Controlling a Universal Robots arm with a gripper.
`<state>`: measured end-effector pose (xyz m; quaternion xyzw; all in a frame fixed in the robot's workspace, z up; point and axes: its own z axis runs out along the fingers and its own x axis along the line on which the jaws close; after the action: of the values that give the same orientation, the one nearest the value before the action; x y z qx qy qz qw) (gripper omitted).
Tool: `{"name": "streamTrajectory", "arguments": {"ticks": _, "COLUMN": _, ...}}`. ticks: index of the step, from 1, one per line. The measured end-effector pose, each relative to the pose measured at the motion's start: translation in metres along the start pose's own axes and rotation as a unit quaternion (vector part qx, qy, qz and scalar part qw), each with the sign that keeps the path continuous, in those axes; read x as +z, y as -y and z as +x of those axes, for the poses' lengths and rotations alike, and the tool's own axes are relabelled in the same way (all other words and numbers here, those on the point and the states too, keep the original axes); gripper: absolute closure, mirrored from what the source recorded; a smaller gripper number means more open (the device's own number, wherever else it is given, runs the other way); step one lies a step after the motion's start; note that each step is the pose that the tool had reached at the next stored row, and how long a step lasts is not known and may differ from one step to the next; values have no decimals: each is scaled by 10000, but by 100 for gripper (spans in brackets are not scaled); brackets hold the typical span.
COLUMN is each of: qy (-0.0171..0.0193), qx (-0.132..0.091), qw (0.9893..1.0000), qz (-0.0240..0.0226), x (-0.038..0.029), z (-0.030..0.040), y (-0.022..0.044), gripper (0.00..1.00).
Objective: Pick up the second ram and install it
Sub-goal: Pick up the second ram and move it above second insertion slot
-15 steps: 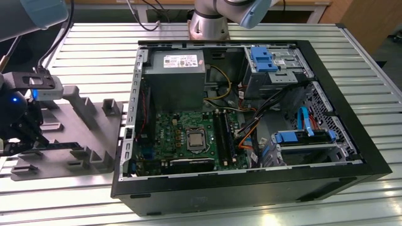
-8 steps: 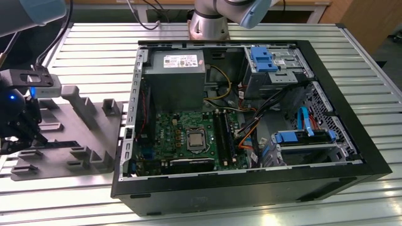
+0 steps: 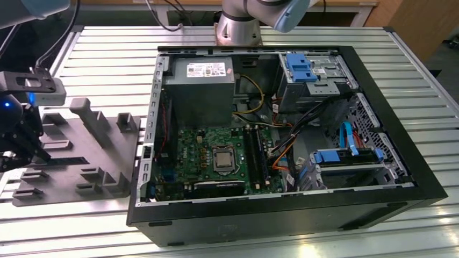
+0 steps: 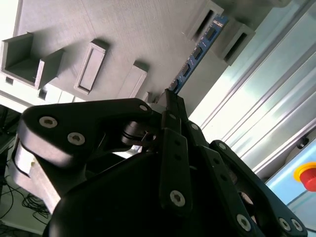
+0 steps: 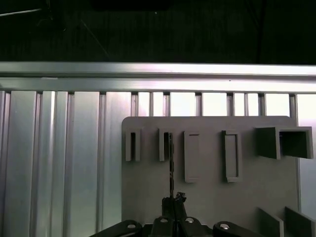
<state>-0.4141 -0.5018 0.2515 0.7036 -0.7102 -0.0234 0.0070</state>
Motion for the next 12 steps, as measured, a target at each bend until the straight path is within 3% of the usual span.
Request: {"name": "streamTrajectory", "arguments": {"ticks": 12, "qy": 13, "qx": -1, "qw": 10000, "qz": 0, "x": -210, "z": -5, "y": -11, "gripper": 89}}
